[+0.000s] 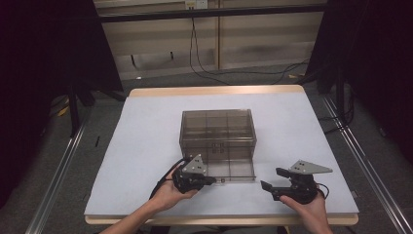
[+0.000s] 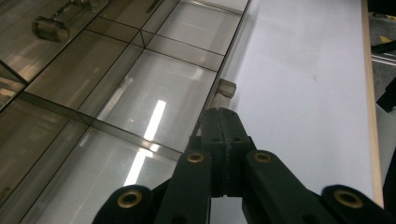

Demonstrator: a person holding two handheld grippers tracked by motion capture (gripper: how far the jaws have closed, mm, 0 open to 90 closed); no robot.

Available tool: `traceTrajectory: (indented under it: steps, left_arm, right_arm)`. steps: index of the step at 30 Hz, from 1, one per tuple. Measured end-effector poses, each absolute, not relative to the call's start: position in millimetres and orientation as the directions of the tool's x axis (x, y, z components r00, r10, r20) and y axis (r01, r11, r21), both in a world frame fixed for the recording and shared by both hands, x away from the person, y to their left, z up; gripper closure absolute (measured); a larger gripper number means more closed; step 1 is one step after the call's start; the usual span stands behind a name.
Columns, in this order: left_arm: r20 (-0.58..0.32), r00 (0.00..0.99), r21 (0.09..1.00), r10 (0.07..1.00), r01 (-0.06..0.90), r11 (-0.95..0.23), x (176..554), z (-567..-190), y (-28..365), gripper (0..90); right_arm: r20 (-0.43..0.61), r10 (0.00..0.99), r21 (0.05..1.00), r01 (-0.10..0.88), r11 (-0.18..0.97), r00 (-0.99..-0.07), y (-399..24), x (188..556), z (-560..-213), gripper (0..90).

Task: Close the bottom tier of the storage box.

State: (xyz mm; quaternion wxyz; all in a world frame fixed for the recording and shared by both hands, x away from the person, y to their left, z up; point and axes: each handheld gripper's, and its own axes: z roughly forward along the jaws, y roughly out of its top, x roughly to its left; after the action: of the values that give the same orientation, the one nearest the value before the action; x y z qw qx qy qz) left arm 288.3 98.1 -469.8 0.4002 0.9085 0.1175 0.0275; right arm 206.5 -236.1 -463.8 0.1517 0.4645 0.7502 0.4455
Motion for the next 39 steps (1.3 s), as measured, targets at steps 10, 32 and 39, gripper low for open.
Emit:
traceTrajectory:
  steps: [10, 32, 39]
  left_arm:
    - [-0.042, 0.969, 0.736, 0.243, 0.195, -0.648, 289.2, -468.5, 95.8, 90.0]
    - [-0.039, 0.965, 0.738, 0.259, 0.203, -0.643, 292.4, -469.0, 92.2, 90.0]
    - [-0.042, 0.965, 0.745, 0.259, 0.204, -0.636, 293.2, -469.6, 92.0, 90.0]
  right_arm:
    - [0.186, 0.832, 0.809, 0.562, 0.172, -0.522, -236.2, 206.6, -463.8, 22.7]
    - [0.186, 0.830, 0.809, 0.562, 0.175, -0.526, -235.8, 207.8, -464.3, 22.7]
    - [0.188, 0.832, 0.808, 0.564, 0.172, -0.523, -236.1, 207.0, -464.0, 22.7]
